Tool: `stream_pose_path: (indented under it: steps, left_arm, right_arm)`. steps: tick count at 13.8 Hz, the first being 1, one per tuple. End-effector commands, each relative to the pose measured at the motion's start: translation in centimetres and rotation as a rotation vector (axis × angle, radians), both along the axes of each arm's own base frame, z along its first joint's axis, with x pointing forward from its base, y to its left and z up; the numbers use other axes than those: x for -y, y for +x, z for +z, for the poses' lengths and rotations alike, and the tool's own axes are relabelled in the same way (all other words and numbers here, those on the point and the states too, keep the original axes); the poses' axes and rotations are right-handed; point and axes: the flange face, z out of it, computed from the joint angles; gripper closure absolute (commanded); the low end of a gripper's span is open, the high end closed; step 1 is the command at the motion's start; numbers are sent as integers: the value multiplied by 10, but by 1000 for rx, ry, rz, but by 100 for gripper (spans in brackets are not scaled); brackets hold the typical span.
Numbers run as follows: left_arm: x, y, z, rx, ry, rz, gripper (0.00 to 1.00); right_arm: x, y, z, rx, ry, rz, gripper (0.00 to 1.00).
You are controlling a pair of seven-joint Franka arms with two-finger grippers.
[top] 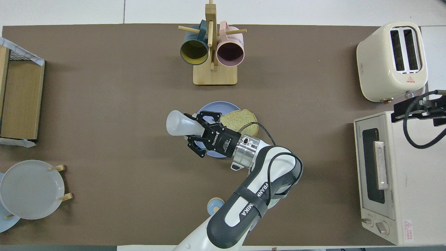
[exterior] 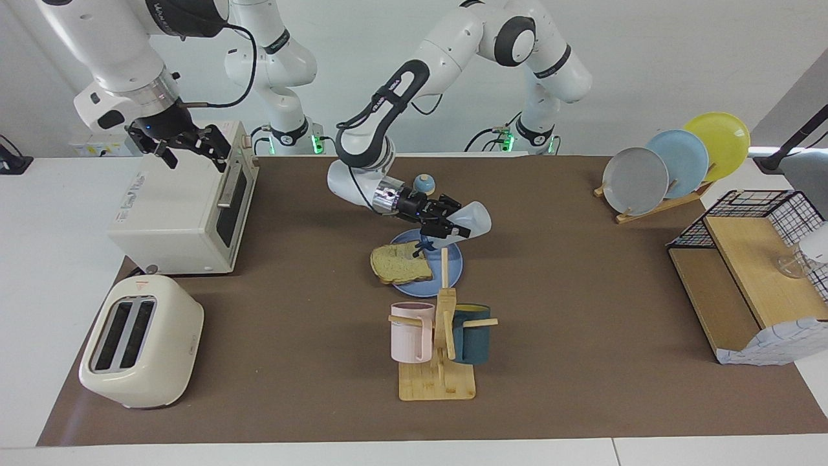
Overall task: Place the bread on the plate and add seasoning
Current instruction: 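Carry the bottle back beside the mug rack with the left gripper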
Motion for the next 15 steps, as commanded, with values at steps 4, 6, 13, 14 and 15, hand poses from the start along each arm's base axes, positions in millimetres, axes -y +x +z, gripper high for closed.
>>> stream_pose_path:
  steps: [4,6,13,14,15]
  left_arm:
    - [-65,30,98,57,-405,215,100]
    - [-100,51,143,59,-634,304,100]
    - [-214,94,208,239,-1220,505,100]
    - [-221,96,206,289,-1285,522,100]
    - [-230,100,202,349,-1359,551,100]
  right_arm:
    - [3,-5,0,12,19,17,0]
    - [3,-5,0,12,19,17,0]
    - [3,-5,0,12,19,17,0]
    - [3,-5,0,12,19,17,0]
    - [3,-5,0,13,19,17,0]
